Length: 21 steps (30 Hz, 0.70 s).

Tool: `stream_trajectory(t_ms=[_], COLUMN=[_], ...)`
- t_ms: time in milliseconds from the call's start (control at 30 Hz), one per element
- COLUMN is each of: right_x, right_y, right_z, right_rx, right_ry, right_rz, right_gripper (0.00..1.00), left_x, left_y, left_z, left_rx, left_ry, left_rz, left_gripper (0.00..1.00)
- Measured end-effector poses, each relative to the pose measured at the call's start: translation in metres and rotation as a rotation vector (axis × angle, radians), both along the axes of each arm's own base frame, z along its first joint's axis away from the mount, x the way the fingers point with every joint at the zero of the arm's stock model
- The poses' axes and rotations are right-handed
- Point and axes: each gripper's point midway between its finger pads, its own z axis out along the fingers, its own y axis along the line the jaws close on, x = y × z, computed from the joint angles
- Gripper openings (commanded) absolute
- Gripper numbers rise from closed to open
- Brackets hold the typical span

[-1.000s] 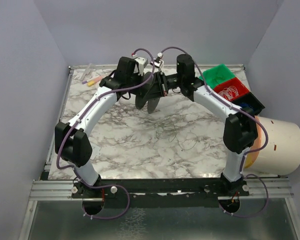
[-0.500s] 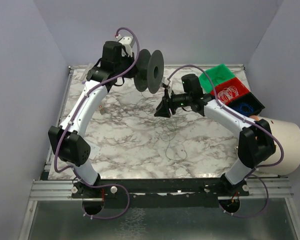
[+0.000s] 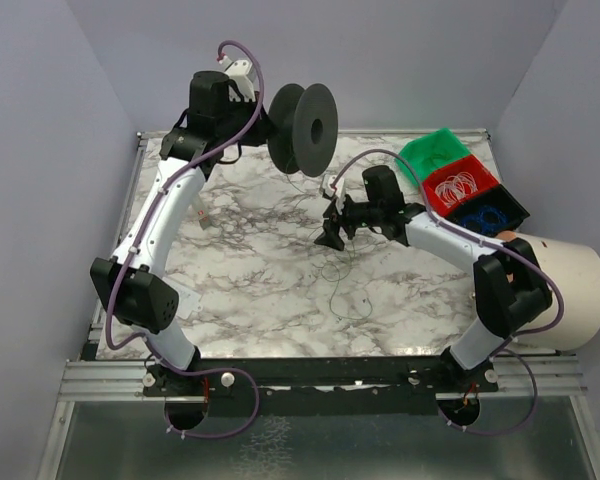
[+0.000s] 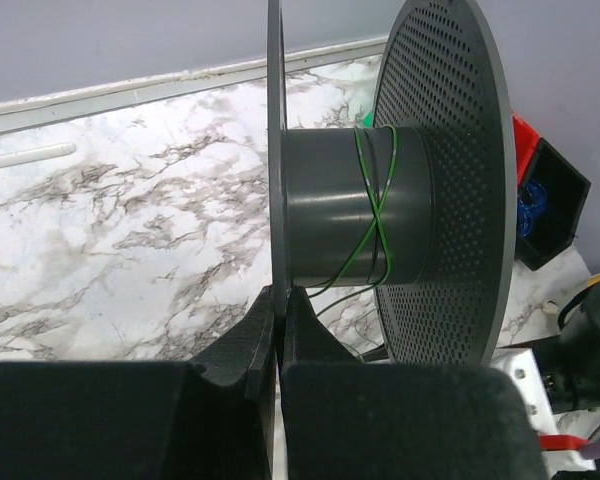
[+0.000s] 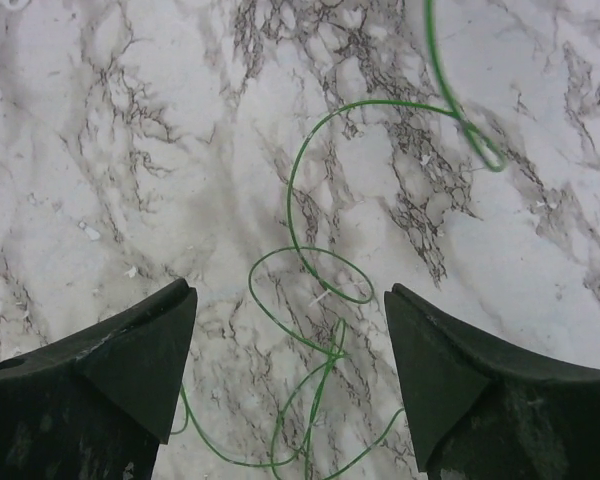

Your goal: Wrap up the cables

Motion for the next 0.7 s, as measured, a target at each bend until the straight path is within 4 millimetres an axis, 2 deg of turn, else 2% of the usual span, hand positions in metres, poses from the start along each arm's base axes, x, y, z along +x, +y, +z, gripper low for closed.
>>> stream_trajectory(t_ms=[200,300,367,400,433,467,500,600,700], right_x=[0.001,0.013,0.022,0.027,0.031,0.034,0.037,0.046,0.060], right_y=[0.011,0.018,0.020,0.020,0.021,0.022,0.021,0.018,0.009], right_z=[-0.022,-0.028,-0.034,-0.038,-0.042,-0.047,-0.052,-0.059,-0.055], right_rx=[-0.042,-0.057,-0.073,-0.083,-0.093,-0.105,-0.114,-0.139,-0.134], right_ry=[-0.078,-0.133,-0.160,-0.173,-0.185,-0.197,-0.202,-0.217,-0.220], right_rz=[0.003,-0.031,-0.057,-0.071,-0.081,-0.092,-0.104,-0.147,-0.241], right_gripper=[0.82,0.81,0.75,0.66,0.53,0.25,0.04,0.00,0.00], left_x=[-0.001,-0.001,-0.001,-0.001,-0.002,-0.003,-0.004,-0.005,-0.005], left_y=[0.000,-0.001,-0.001,-0.001,-0.001,0.000,0.000,0.008,0.022], left_z=[0.006,0.008,0.009,0.009,0.010,0.012,0.012,0.018,0.026], left_rx=[-0.041,-0.051,-0.061,-0.066,-0.071,-0.081,-0.086,-0.117,-0.151], left_ry=[0.002,0.004,0.004,0.003,0.002,0.004,0.006,0.007,-0.004], left_rz=[-0.011,-0.018,-0.022,-0.023,-0.025,-0.029,-0.031,-0.029,-0.026], left_gripper=[0.00,0.00,0.00,0.00,0.00,0.00,0.00,0.00,0.00])
